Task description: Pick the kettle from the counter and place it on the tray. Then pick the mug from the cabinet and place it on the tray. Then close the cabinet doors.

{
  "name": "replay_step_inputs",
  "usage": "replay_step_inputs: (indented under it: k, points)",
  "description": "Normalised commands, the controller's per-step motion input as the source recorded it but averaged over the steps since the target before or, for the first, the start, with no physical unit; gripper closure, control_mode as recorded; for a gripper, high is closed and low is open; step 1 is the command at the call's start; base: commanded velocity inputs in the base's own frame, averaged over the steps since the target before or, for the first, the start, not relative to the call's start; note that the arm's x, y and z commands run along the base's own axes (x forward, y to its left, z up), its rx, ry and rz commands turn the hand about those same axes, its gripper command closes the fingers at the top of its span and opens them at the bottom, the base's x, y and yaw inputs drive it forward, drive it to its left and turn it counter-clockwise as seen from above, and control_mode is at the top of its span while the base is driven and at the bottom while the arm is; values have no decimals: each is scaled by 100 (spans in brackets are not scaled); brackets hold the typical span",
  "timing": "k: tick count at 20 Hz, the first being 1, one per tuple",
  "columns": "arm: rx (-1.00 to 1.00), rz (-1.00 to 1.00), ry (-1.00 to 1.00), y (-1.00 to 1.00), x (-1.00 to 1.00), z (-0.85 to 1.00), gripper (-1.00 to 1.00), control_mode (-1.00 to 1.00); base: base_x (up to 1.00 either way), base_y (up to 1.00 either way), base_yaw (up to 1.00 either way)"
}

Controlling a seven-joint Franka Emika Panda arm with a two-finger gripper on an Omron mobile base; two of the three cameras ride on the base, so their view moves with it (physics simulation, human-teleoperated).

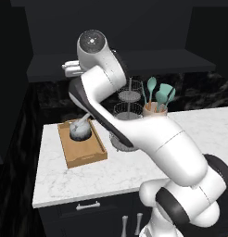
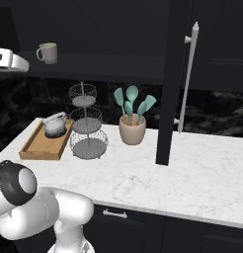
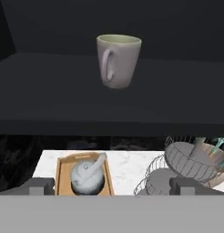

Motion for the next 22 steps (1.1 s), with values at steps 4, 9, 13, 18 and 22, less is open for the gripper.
replay_step_inputs:
  k: [4, 9, 13, 18, 22]
  points:
    - [-7, -6, -18, -11, 29, 20, -100, -100, 0, 0, 0]
    - [-2, -6, -3, -13, 48, 12, -100, -100, 0, 0, 0]
    - [0, -5, 2, -14, 55, 12, -100, -100, 0, 0, 0]
    - [0, -6, 4, -2, 50, 4, -100, -100, 0, 0, 0]
    - [0, -14, 0, 15, 29, -1, -100, -100, 0, 0, 0]
